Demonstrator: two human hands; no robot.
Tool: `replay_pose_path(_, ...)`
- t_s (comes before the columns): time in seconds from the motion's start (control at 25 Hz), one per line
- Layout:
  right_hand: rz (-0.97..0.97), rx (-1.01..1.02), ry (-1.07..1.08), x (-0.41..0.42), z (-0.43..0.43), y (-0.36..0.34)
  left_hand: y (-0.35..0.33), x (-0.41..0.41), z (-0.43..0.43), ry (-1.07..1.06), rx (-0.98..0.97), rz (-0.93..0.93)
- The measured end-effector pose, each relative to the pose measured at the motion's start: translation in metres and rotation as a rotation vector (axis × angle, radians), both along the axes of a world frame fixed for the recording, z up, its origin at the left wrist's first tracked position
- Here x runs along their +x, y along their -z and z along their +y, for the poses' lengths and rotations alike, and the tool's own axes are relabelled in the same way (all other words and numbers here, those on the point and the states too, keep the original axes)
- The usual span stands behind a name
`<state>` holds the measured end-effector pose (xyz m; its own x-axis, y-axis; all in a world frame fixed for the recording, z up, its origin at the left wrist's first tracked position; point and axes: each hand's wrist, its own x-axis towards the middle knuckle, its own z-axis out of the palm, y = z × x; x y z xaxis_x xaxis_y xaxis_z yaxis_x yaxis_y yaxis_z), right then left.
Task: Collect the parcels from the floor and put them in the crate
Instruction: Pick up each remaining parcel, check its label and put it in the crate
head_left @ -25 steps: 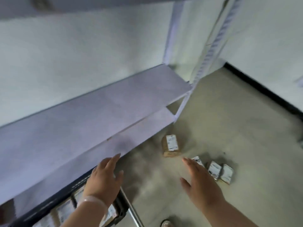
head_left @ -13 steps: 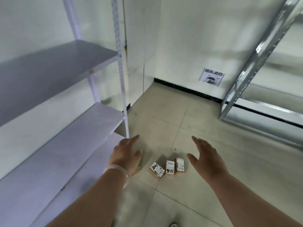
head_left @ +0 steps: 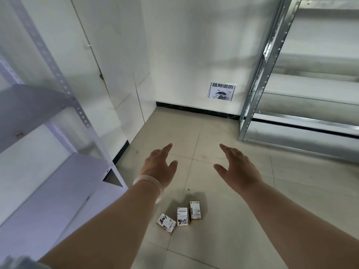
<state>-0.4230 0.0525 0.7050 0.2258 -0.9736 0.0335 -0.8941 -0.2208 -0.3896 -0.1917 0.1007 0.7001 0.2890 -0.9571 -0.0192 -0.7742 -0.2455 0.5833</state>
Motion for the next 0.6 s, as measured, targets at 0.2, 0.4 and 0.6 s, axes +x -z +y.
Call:
replay_pose_path(0.2,-0.002,0.036,-0.025,-0.003,-0.052,0.002,0.007,-0.006,-0.049,-0.047,-0.008,0.054)
replay_pose_path(0.4,0.018,0.100,-0.053,0.028,-0.100,0.019,0.029,0.009,-0.102,-0.059,0.028,0.120)
replay_pose_path(0.6,0.074,0.137,-0.050,0.059,-0.150,0.028,0.051,0.035,-0.163,-0.064,0.049,0.217)
